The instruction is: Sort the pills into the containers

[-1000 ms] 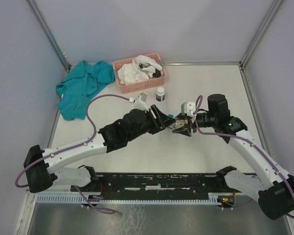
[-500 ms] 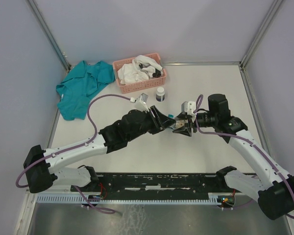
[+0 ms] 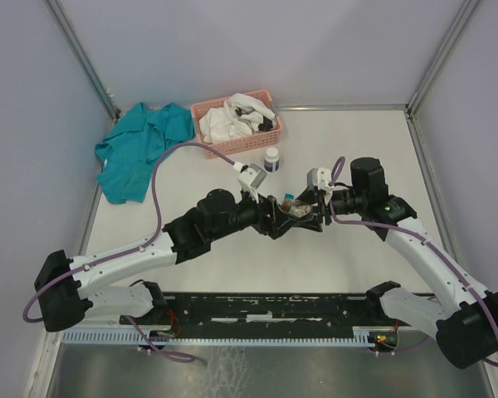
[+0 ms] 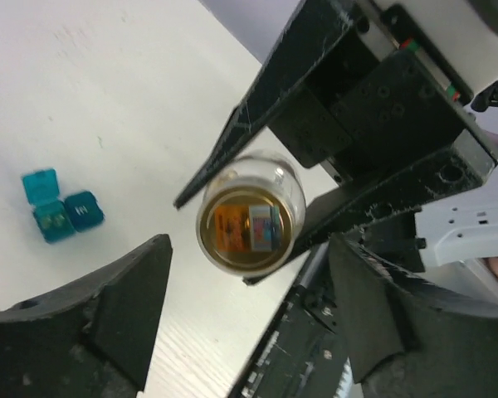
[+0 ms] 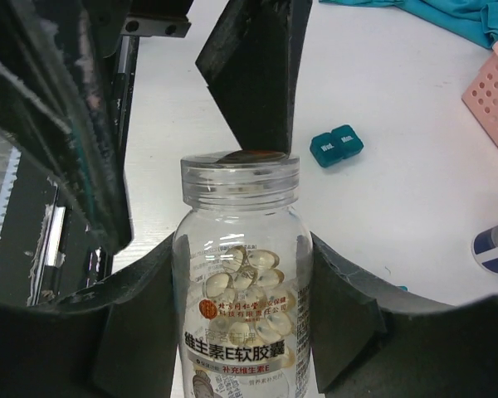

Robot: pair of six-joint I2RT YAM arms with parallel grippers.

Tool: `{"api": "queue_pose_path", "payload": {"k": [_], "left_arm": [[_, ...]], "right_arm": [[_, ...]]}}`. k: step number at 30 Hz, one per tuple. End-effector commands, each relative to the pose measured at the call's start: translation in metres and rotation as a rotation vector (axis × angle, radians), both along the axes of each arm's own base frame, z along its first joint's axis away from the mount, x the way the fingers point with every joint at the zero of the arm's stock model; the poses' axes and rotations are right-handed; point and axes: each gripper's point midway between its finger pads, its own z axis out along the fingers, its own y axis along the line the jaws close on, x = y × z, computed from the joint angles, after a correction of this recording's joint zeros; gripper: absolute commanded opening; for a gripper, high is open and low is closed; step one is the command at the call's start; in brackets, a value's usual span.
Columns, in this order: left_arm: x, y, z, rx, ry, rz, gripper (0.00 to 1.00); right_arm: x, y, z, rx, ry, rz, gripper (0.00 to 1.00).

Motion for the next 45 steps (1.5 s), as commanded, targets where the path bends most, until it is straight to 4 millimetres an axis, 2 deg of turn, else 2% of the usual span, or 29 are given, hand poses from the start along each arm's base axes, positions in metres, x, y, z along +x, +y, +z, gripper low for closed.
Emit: {"api": "queue_pose_path", "payload": {"k": [1, 2, 3, 9, 19, 23, 28, 35, 37, 40, 41, 43, 45], "left_arm": [[-0.003, 0.013, 0.019, -0.018, -0.035, 0.031, 0.93], [-0.002, 0.018, 0.024, -0.057, -0.016, 0.059, 0.98], [-0.002, 0.023, 0.032, -0.105, -0.005, 0.080, 1.00], [-0.001, 0.030, 0.046, -0.230, 0.079, 0.134, 1.00], [0.012, 0.008, 0.040, -0.213, 0.206, 0.171, 0.81], [0.017, 0.001, 0.035, -0.187, 0.219, 0.177, 0.78], [0.016, -0.008, 0.031, -0.173, 0.235, 0.153, 0.67], [0.013, -0.012, 0.028, -0.165, 0.255, 0.130, 0.60], [0.012, -0.013, 0.028, -0.164, 0.257, 0.121, 0.52], [0.011, -0.014, 0.027, -0.161, 0.259, 0.115, 0.31], [0.011, -0.014, 0.026, -0.159, 0.259, 0.117, 0.22], [0.011, -0.013, 0.025, -0.158, 0.256, 0.122, 0.07], [0.013, -0.009, 0.025, -0.161, 0.255, 0.137, 0.03]], "right_arm": [[0.004, 0.005, 0.021, 0.051, -0.046, 0.017, 0.01], [0.003, 0.005, 0.021, 0.050, -0.046, 0.019, 0.01], [0.003, 0.005, 0.020, 0.049, -0.047, 0.020, 0.01], [0.003, 0.005, 0.018, 0.047, -0.041, 0.024, 0.01], [0.004, 0.005, 0.018, 0.044, -0.046, 0.018, 0.01], [0.004, 0.004, 0.018, 0.044, -0.048, 0.018, 0.01], [0.004, 0.004, 0.017, 0.042, -0.051, 0.018, 0.01], [0.005, 0.004, 0.017, 0.039, -0.051, 0.014, 0.01], [0.006, 0.004, 0.016, 0.037, -0.051, 0.011, 0.01], [0.007, 0.004, 0.015, 0.034, -0.050, 0.009, 0.01], [0.006, 0.004, 0.014, 0.032, -0.049, 0.008, 0.05], [0.006, 0.003, 0.013, 0.031, -0.054, 0.012, 0.19], [0.006, 0.003, 0.012, 0.029, -0.057, 0.013, 0.36]]}}
